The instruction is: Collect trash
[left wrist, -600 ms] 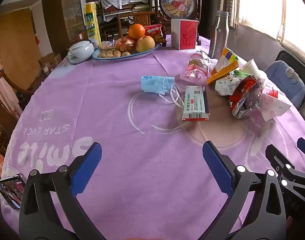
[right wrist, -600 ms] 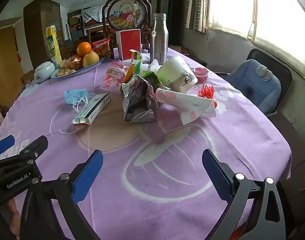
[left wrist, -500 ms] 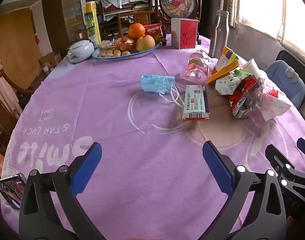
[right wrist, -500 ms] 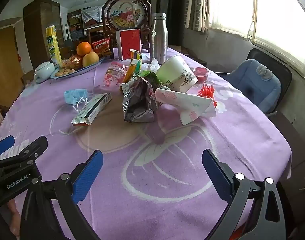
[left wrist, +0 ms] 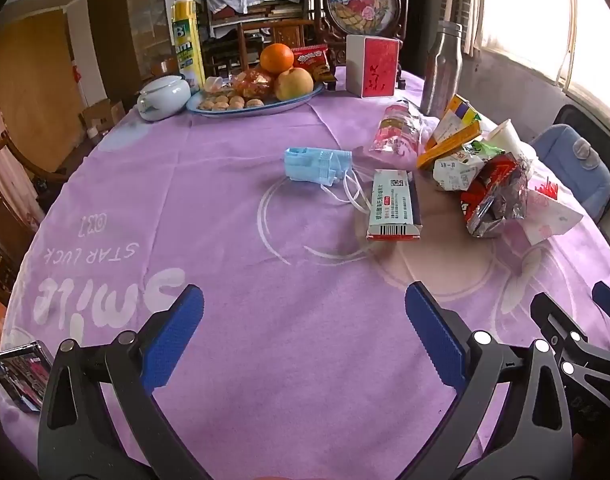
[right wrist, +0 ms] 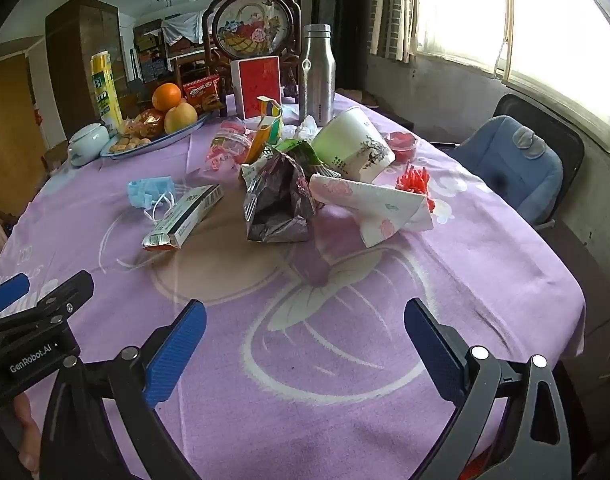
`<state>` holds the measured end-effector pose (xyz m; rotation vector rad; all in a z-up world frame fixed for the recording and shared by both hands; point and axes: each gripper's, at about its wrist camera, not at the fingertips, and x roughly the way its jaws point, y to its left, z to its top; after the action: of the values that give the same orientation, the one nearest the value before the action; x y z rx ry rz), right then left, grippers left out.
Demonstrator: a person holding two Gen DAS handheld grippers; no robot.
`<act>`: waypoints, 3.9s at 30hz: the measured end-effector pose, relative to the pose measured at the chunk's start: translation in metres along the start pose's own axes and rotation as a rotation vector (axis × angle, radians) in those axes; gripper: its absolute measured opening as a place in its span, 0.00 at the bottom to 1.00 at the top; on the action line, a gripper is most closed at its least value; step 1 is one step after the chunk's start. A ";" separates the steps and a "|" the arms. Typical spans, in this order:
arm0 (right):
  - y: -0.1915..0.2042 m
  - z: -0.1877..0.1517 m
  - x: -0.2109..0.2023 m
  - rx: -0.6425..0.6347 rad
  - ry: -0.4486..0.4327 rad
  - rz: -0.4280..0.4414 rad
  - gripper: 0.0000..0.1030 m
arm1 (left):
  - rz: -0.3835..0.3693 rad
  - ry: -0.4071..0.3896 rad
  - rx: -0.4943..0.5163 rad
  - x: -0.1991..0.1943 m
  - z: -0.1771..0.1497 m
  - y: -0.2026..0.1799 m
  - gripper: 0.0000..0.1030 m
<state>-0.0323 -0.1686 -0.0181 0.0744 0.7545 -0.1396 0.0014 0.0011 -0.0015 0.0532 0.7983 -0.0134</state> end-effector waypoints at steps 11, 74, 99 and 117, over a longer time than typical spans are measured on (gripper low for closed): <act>-0.001 -0.002 0.000 0.003 -0.003 -0.002 0.95 | 0.002 -0.007 0.002 -0.005 -0.001 -0.001 0.94; -0.012 -0.005 -0.038 0.014 -0.082 0.004 0.95 | -0.027 -0.087 0.006 -0.050 -0.006 -0.008 0.93; -0.062 0.002 -0.022 0.110 -0.048 0.014 0.95 | -0.096 -0.054 0.023 -0.027 0.039 0.007 0.94; -0.055 0.042 0.041 -0.080 0.052 0.043 0.95 | -0.517 0.226 -0.080 0.067 0.068 -0.004 0.94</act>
<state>0.0174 -0.2324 -0.0171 0.0181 0.8091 -0.0670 0.0969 -0.0064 -0.0023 -0.2327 1.0197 -0.4714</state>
